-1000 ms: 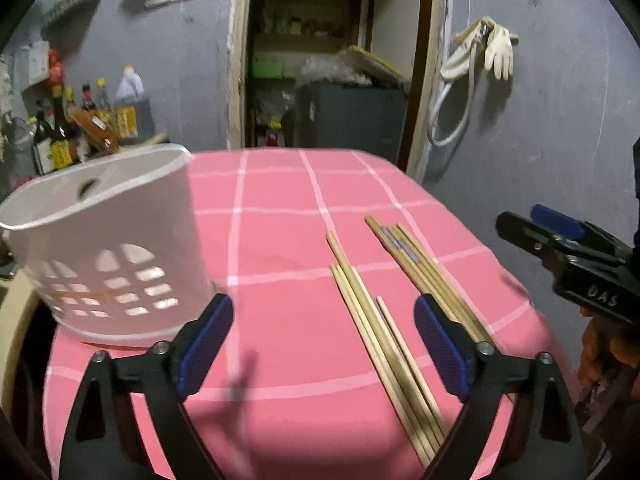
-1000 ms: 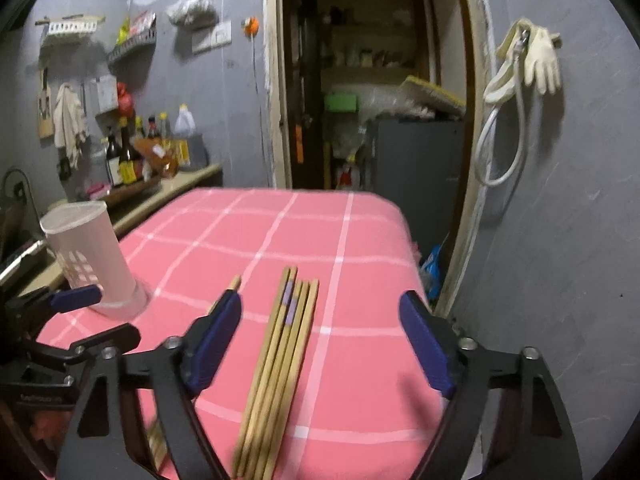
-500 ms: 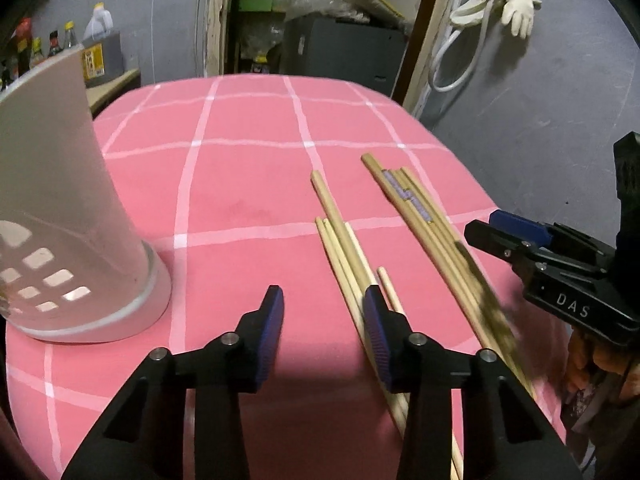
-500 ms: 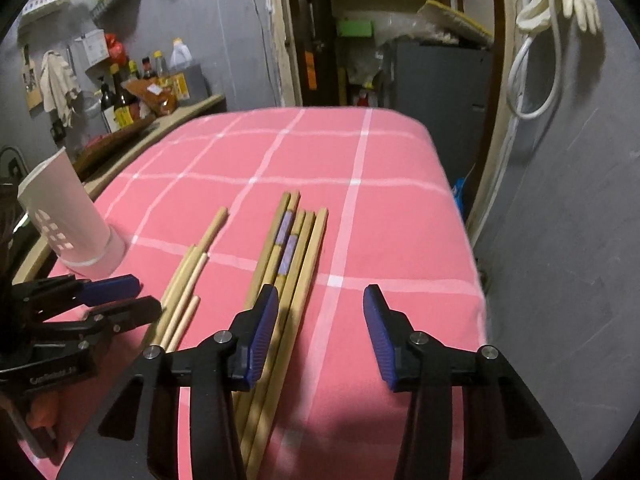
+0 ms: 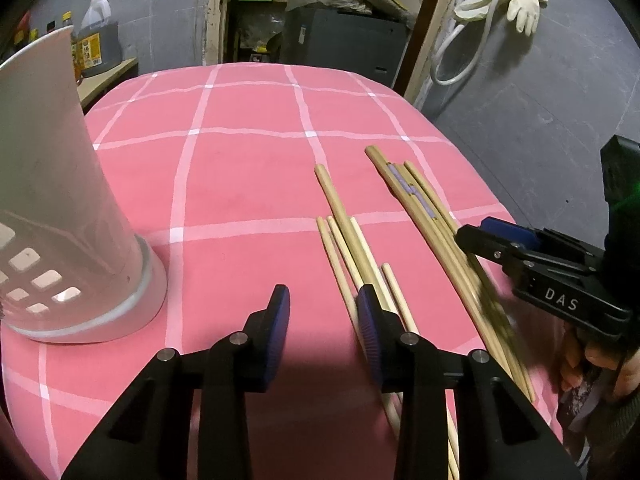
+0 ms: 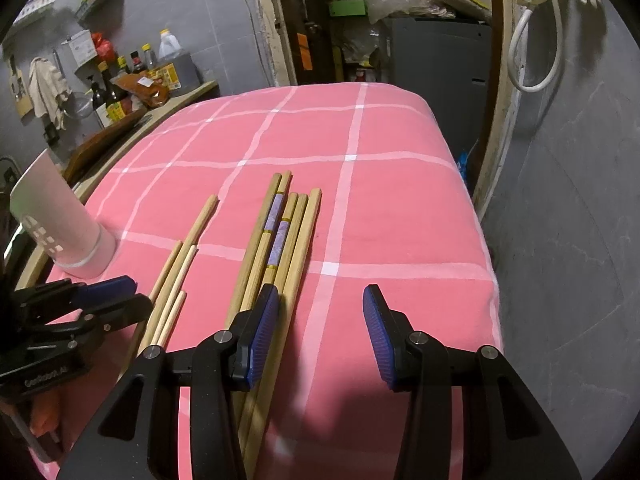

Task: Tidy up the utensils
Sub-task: 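Move the left tool to the chopsticks while the right tool approaches them too, then close the left gripper on a wooden chopstick while the right gripper grasps another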

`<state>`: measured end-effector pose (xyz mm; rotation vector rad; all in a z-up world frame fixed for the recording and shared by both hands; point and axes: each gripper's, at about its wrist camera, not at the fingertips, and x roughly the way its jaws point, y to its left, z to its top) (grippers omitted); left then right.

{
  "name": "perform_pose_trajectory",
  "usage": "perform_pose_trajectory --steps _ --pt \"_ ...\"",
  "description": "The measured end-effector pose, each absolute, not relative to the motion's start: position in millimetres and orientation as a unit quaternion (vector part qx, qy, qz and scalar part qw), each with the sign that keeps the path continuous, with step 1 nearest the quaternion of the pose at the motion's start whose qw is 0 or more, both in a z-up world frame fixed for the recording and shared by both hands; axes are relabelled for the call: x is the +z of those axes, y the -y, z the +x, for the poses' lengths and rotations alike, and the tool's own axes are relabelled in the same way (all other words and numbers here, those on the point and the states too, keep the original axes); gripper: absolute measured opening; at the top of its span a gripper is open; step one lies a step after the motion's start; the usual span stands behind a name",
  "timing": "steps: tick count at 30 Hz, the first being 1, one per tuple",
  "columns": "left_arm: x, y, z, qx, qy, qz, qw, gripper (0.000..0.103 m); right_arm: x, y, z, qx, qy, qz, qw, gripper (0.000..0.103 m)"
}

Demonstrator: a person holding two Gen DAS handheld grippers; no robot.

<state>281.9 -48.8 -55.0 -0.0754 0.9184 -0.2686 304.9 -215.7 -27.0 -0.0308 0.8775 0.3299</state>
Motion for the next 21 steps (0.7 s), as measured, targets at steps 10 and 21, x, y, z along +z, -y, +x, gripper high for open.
perform_pose_trajectory --steps 10,21 --pt "-55 52 283 -0.119 -0.455 -0.028 0.882 0.027 -28 214 306 0.156 -0.426 -0.022 0.891 0.042" --pt "-55 52 287 -0.125 -0.469 -0.029 0.874 0.019 -34 209 321 0.134 -0.439 -0.049 0.887 0.030"
